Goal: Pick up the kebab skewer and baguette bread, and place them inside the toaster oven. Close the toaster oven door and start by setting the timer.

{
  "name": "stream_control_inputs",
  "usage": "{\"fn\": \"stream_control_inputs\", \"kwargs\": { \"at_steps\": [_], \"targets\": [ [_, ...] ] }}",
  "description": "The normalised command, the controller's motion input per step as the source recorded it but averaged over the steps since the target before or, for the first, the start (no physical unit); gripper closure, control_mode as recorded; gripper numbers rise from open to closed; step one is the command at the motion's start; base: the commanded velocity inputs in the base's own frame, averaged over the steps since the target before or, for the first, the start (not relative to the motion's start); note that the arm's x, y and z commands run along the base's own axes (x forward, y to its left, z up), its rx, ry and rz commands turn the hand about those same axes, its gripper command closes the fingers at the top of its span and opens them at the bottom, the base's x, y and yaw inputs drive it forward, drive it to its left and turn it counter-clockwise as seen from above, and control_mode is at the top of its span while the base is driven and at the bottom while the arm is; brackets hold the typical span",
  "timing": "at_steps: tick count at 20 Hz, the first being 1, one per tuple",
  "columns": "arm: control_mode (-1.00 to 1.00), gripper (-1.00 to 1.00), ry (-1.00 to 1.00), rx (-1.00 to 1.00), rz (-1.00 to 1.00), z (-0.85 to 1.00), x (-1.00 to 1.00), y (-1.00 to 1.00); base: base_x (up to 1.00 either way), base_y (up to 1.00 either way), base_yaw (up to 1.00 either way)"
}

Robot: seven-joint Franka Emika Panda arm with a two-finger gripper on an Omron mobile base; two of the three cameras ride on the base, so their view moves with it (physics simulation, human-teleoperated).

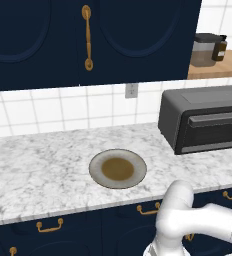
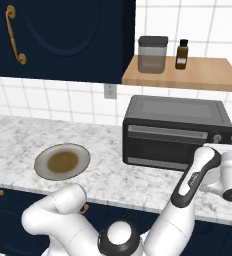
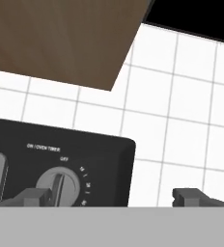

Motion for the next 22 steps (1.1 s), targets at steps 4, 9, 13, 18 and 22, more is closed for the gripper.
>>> {"fn": "stream_control_inputs", "kwargs": {
  "at_steps": [4,9,13,18,22],
  "targets": [
    [-1.00,-1.00,0.00,0.00,-0.03,0.00,-0.07,0.00,0.00,0.00,0.00],
    [-1.00,-1.00,0.00,0.00,-0.05,0.00,0.00,0.06,0.00,0.00,0.00],
    [-1.00,-1.00,0.00,0.00,-0.02,0.00,0.00,0.19,0.00,0.00,0.00],
    [-1.00,-1.00,0.00,0.00,0.00,0.05,0.02,0.11,0.00,0.00,0.00],
    [-1.00,-1.00,0.00,0.00,-0.01,0.02,0.26,0.00,0.00,0.00,0.00]
  ]
}}
